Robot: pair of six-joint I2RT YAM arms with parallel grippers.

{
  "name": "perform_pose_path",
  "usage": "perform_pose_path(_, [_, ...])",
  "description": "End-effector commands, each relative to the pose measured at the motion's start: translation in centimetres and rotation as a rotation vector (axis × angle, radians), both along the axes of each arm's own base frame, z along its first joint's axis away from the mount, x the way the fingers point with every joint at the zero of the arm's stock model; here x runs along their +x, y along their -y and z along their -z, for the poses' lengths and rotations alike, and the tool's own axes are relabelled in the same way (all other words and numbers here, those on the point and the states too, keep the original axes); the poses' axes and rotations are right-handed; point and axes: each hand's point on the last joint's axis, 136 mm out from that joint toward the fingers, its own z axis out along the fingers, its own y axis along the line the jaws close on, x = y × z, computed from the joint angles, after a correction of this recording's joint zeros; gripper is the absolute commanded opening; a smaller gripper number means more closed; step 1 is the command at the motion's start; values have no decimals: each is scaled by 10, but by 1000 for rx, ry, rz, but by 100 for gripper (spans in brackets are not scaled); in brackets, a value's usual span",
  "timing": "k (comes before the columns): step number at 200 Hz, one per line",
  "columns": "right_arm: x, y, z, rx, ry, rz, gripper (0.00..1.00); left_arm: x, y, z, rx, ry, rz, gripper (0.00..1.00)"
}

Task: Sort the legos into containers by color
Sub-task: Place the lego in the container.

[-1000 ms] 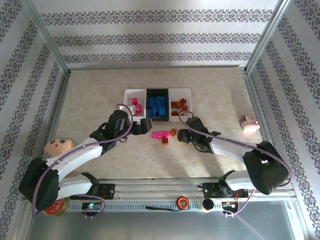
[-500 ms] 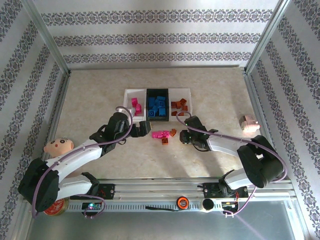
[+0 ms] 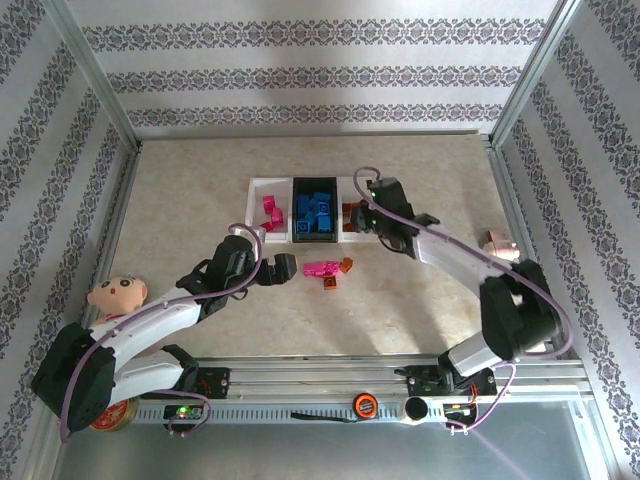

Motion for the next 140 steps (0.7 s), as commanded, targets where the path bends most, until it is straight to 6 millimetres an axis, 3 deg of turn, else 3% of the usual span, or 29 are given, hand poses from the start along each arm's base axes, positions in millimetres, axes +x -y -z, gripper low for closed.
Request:
perform_pose_path(1, [25, 7, 16, -69, -35, 23, 20, -7, 3, 1, -20, -10, 17, 100])
perform_pose_path(44, [58, 0, 27, -60, -76, 40, 26, -12, 5, 8, -16, -32, 38, 99])
perform_pose_path(79, [66, -4, 19, -34, -68, 47, 55, -12, 11, 14, -12, -52, 62, 98])
perform_pose_path(102, [63, -1, 3, -27, -40, 47, 64, -14, 19, 19, 4, -66, 98, 95])
perform_pose_path(140, [33, 0, -13, -4, -8, 22, 68, -15, 42, 31, 93, -81, 178, 91])
